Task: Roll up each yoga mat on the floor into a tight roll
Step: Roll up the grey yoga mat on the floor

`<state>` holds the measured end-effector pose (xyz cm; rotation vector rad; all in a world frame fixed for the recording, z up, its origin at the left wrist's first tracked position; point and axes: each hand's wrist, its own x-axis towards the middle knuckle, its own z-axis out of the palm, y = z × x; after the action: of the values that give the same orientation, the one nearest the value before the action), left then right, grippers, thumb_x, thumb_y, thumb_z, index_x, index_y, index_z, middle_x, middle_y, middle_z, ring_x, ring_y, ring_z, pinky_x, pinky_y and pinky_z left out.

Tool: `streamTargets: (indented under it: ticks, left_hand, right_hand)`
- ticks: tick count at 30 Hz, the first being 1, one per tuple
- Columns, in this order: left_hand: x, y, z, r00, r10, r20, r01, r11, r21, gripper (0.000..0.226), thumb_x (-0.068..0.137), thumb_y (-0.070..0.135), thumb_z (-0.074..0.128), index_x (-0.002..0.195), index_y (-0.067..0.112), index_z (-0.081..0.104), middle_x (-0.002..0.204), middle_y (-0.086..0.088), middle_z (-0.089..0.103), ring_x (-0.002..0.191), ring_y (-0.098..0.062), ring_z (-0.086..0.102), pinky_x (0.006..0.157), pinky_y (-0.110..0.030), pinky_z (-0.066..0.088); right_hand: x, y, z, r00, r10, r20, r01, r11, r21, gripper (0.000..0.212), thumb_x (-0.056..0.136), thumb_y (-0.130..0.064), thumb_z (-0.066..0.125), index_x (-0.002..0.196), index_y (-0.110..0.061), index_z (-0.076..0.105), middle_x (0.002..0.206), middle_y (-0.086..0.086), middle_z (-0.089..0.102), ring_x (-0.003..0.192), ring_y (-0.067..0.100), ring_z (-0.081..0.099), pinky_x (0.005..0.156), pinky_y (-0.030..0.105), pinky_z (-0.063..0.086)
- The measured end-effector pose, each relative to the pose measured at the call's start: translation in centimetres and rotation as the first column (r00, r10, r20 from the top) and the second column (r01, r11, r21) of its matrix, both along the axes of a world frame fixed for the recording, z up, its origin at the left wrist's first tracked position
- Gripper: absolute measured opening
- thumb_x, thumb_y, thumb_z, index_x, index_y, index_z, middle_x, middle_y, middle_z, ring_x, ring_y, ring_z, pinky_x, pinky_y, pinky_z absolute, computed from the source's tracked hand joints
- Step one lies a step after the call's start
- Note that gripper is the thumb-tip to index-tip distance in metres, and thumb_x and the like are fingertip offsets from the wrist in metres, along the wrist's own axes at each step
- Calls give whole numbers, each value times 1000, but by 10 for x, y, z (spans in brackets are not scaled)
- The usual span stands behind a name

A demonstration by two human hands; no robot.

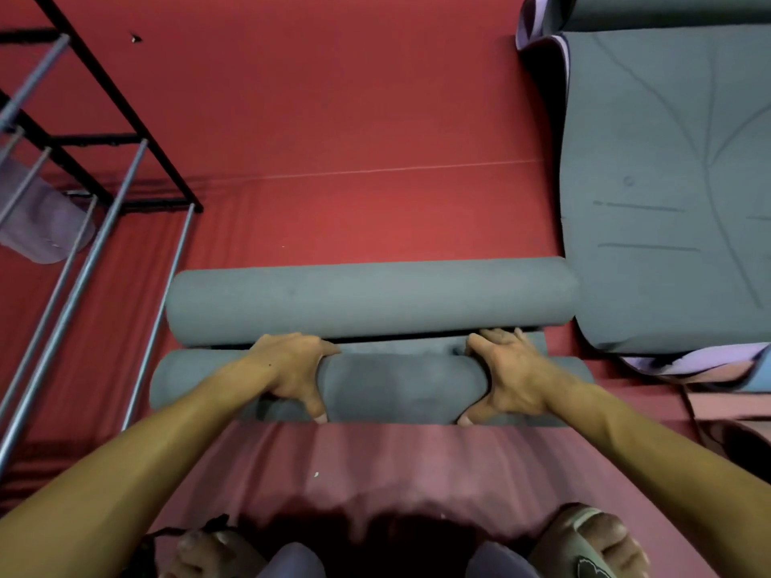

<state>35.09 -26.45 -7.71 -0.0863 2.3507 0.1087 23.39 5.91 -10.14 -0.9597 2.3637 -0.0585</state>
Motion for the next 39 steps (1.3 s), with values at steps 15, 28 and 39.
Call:
streamTargets:
  ticks: [15,28,39]
  left_hand:
    - [-24,-39,-4,944,231,-236,-197,967,161,108,53,70,91,149,51,45,175,0,-3,161,-30,-3,124,-59,22]
    - [-12,-56,-30,898,251,-361,-108,922,372,56,90,53,75,134,73,46,174,3,-8,159,-16,-7,128,-51,18]
    - [-6,-25,-10,904,31,-427,-35,999,-1,89,77,80,23,158,45,33,174,-1,9,160,-18,14,126,-51,21]
  right_hand:
    - [0,-16,24,988,63,-140,-66,998,-16,86,89,-72,54,159,-28,32,152,-3,42,134,26,44,113,43,38]
    - [2,-26,12,942,50,-333,-58,998,-13,114,61,-76,82,151,-22,36,131,0,47,119,24,48,100,39,46]
    - [-9,-31,17,951,31,-308,-48,998,-47,101,68,-75,77,149,-25,44,136,4,42,122,28,37,110,43,40]
